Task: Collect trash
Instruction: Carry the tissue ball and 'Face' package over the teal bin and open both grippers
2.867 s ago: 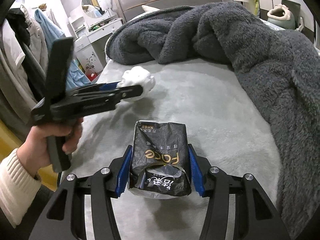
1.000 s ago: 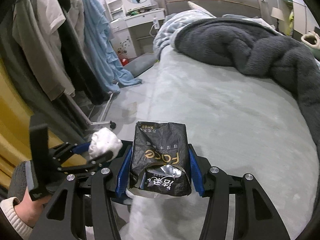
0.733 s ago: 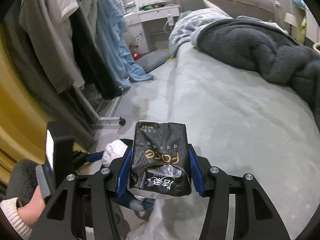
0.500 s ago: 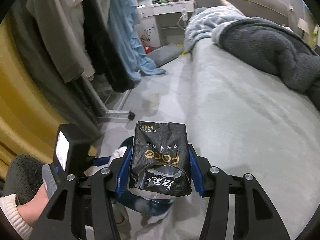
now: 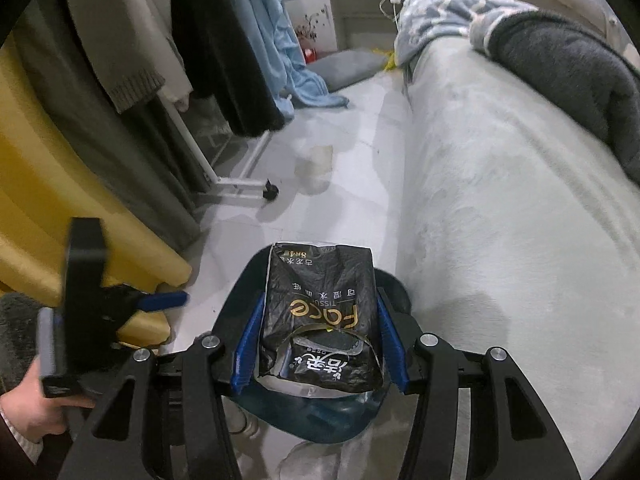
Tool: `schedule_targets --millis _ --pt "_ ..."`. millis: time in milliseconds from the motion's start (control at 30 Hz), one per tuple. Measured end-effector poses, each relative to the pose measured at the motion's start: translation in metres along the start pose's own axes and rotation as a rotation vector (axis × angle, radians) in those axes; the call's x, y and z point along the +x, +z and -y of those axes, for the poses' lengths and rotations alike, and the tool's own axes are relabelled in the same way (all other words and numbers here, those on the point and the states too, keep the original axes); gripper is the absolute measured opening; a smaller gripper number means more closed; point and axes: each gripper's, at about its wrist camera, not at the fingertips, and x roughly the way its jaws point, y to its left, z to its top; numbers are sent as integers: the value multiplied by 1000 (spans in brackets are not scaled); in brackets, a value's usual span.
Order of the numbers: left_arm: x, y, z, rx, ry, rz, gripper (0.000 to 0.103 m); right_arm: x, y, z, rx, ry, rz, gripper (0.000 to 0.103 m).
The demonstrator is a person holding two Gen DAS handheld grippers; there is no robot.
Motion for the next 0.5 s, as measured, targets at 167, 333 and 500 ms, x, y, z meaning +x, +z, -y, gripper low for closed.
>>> schedule_targets --millis 167,333,500 --pt "-11 -1 -18 2 27 16 92 35 -5 0 26 -3 -73 53" --pt "-24 -2 -27 37 51 42 93 62 -14 -4 23 -18 -135 53" --pt "-49 0 -22 102 75 133 96 82 -16 -5 31 -36 -184 54"
